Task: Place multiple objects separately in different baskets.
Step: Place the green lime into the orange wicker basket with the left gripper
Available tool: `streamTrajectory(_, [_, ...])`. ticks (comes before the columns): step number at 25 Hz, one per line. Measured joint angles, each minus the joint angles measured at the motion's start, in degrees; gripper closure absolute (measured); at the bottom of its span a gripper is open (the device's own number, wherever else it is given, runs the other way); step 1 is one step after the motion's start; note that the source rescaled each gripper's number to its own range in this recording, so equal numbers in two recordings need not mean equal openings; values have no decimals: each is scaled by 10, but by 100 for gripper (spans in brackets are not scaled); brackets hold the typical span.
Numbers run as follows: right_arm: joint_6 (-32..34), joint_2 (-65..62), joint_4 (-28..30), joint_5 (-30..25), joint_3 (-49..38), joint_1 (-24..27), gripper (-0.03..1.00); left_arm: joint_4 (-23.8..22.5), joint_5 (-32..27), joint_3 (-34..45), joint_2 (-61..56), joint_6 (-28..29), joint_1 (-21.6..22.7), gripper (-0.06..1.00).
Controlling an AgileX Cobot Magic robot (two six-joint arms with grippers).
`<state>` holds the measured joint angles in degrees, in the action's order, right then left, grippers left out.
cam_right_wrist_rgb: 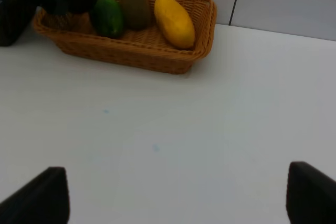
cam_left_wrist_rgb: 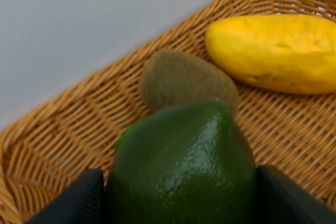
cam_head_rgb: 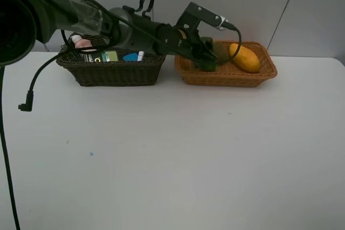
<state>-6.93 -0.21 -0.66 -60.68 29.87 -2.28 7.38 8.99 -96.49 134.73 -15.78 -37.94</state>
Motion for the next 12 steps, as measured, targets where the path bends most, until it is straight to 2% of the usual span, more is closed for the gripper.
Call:
streamTrajectory(7, [0,0,0,0,0,0,-3,0,7,0,0,10,0,25])
streamTrajectory(8, [0,0,0,0,0,0,-3,0,7,0,0,10,0,21])
streamTrajectory(9, [0,0,0,0,0,0,-3,0,7,0,0,11,1,10])
streamTrajectory(10, [0,0,0,0,0,0,-3,0,7,0,0,13,3,4])
streamTrajectory(12, [0,0,0,0,0,0,-3,1,8,0,0,31,5,-3])
